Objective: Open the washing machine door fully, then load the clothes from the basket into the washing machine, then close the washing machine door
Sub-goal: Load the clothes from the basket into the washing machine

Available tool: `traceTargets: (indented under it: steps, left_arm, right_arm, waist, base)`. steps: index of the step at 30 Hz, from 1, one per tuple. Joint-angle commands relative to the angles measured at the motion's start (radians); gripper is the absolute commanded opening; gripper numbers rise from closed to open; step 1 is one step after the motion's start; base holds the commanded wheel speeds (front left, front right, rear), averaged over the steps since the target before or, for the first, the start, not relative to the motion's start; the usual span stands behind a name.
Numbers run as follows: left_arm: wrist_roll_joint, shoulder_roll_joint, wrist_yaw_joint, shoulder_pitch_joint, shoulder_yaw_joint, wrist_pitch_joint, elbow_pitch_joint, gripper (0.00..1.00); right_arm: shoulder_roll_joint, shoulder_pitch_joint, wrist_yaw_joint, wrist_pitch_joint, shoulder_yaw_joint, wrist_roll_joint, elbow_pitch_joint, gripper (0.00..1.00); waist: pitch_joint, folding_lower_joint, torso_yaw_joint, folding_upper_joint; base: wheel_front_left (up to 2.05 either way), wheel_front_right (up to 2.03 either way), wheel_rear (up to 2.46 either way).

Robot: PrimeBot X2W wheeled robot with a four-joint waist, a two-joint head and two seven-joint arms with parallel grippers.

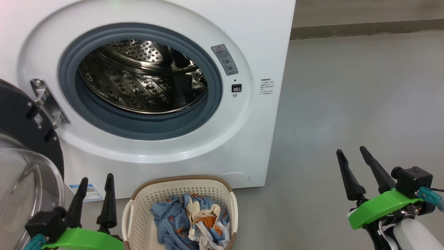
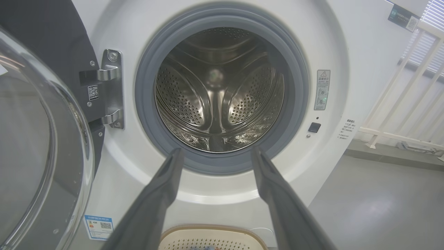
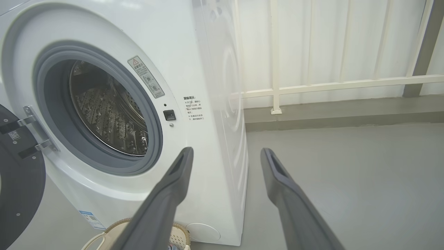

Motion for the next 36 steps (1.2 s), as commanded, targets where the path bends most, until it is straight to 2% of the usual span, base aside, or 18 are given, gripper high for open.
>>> traceTargets:
  steps: [1, 17, 36]
  left_arm:
    - [0.008, 0.021, 0.001, -0.032, 0.04, -0.007, -0.016, 1.0]
    - [0.02, 0.013, 0.007, -0.034, 0.014, -0.005, -0.002, 1.0]
    - [0.038, -0.002, -0.007, -0.147, -0.027, 0.001, 0.093, 1.0]
  right_arm:
    - [-0.011, -0.023, 0.006, -0.012, 0.011, 0.004, -0.019, 1.0]
    - [-0.006, -0.024, 0.006, -0.012, 0.017, 0.009, -0.007, 1.0]
    - [0.016, -0.087, 0.006, -0.012, 0.003, -0.004, -0.008, 1.0]
  waist:
    - [0.001, 0.0, -0.001, 0.0]
    - [0.029, 0.0, -0.012, 0.0]
    - [0.227, 0.0, -0.052, 0.0]
  base:
    - [0.0, 0.0, 0.0]
    - [0.0, 0.0, 0.0]
    - [0.0, 0.0, 0.0]
